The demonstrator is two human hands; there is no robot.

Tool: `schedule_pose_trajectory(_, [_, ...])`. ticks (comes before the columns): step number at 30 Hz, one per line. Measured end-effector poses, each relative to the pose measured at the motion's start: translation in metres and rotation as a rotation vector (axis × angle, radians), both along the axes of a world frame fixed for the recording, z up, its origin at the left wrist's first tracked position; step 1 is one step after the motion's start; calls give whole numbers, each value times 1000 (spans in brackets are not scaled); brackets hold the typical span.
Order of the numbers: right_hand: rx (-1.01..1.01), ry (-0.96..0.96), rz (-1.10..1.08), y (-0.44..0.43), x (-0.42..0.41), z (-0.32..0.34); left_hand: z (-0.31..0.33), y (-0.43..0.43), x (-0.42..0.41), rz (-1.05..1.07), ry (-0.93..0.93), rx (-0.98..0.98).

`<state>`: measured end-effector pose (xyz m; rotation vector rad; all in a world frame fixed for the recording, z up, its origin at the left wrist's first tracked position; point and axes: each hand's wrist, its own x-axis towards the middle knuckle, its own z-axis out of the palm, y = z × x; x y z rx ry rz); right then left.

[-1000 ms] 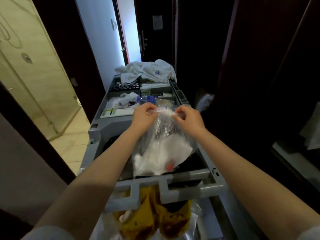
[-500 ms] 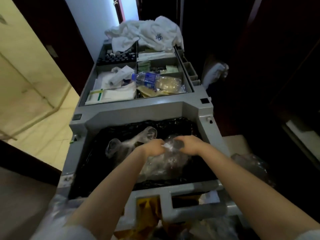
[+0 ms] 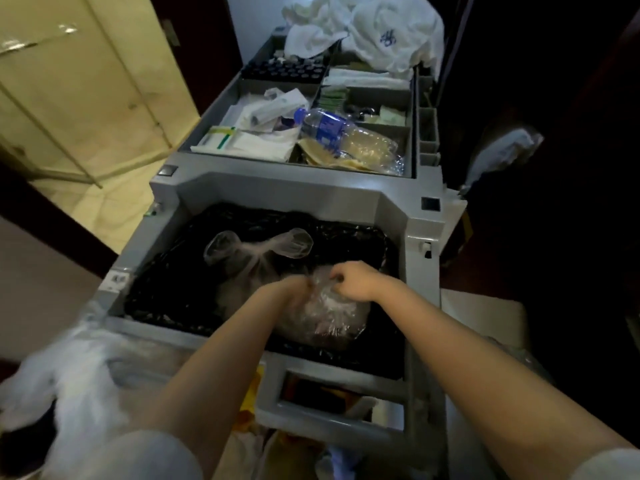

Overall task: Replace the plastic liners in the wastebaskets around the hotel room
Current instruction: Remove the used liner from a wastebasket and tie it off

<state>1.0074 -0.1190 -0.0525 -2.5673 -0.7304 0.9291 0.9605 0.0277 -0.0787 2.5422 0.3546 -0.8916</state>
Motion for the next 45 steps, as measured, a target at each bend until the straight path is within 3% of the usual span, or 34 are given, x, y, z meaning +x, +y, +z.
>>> schedule_pose_trajectory(7, [272, -24, 1, 33, -7, 29, 57, 54, -37, 253, -358, 42])
schedule_pose_trajectory(11, [384, -57, 112, 67, -33, 63, 97, 78, -82, 484, -586, 10])
schedule_pose_trajectory(19, [607, -154, 383, 148, -146, 135, 167, 120, -244, 771, -897, 88])
schedule_pose_trajectory(26, [685, -79, 729, 217, -335, 143, 176, 126, -481, 1139, -940, 265])
schedule_pose_trajectory(32, [595, 17, 1115, 255, -503, 139, 156, 103, -660, 1497, -927, 342])
schedule_pose_trajectory(39, [526, 151, 1402, 293, -659, 125, 138, 75, -802, 1797, -887, 423])
schedule_pose_trajectory(45, [472, 243, 1601, 339, -788, 102, 121, 73, -901, 2049, -749, 515])
